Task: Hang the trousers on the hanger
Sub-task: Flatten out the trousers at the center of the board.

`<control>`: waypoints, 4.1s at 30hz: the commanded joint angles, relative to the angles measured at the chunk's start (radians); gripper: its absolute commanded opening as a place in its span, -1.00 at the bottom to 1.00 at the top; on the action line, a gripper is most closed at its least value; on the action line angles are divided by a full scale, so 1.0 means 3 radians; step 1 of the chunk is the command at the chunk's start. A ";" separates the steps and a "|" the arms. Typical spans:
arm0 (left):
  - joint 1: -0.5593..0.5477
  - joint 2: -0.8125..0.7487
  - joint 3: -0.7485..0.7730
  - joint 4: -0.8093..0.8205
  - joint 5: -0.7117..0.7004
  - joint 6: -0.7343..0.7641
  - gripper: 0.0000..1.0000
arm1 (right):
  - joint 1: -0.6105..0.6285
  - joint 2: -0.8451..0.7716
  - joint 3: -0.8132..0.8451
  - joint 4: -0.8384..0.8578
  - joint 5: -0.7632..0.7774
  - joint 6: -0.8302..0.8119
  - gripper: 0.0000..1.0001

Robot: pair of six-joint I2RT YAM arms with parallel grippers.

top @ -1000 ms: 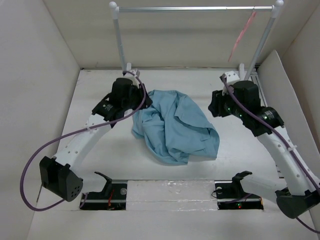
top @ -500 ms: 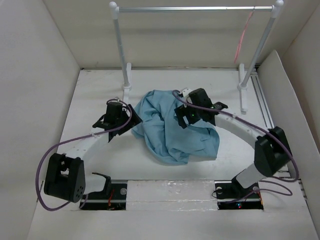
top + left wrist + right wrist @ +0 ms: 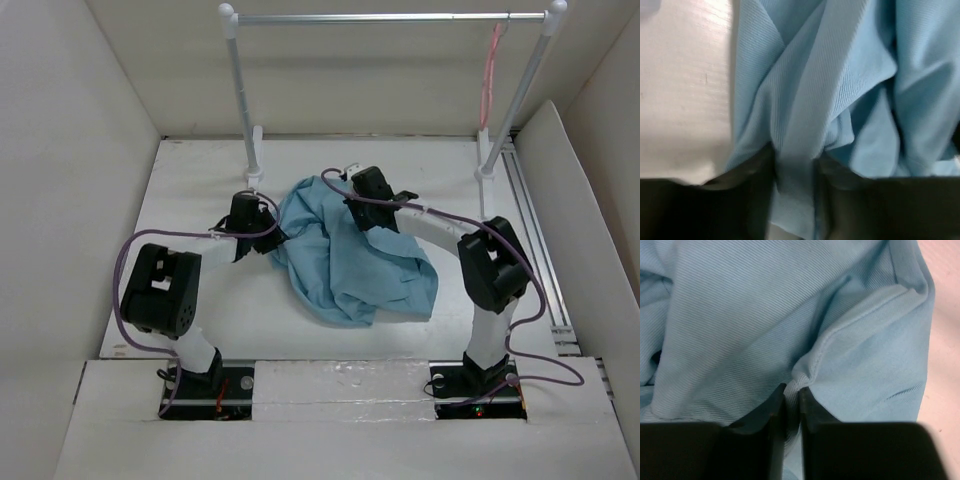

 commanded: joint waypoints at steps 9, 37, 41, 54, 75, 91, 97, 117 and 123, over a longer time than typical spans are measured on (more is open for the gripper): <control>0.0033 -0.0702 0.0614 -0.0627 -0.0834 0.0375 -1.00 | 0.0195 -0.1929 -0.0352 -0.0549 0.0573 0.0217 -1.00; 0.0099 0.0147 0.2647 -0.1660 -0.1532 0.1690 0.49 | -0.2494 -0.1567 0.0137 -0.0766 0.0450 0.0284 -0.46; -0.0053 0.0610 0.3513 -0.2265 -0.1409 0.1546 0.77 | -0.2480 -0.1325 0.0542 -0.1108 0.0185 0.0249 0.73; -0.0105 -0.1722 0.0252 -0.1881 -0.0956 0.0601 0.45 | -0.0395 -0.3308 -0.1896 -0.0755 -0.0726 0.0764 -1.00; -0.0801 -0.0987 -0.0531 -0.1443 -0.1174 -0.0289 0.72 | -0.0618 -0.2543 -0.2280 -0.0822 -0.0250 0.0826 0.67; -0.1357 -0.1319 0.2648 -0.3102 -0.1440 -0.0095 -0.75 | -0.1829 -0.2526 -0.2015 -0.0617 -0.0159 0.0438 -1.00; -0.1900 -0.0435 0.2966 -0.3211 -0.1450 0.0073 0.02 | -0.2192 -0.2491 -0.1877 -0.0587 -0.0199 0.0340 -1.00; -0.0617 -0.2570 -0.0147 -0.2404 -0.1340 -0.1239 0.05 | -0.1545 -0.2894 -0.1570 -0.1056 -0.0139 0.0192 0.26; 0.0037 -0.2235 -0.0700 -0.1713 -0.0848 -0.1303 -0.09 | -0.0900 -0.3038 -0.1518 -0.1134 -0.0204 0.0274 -1.00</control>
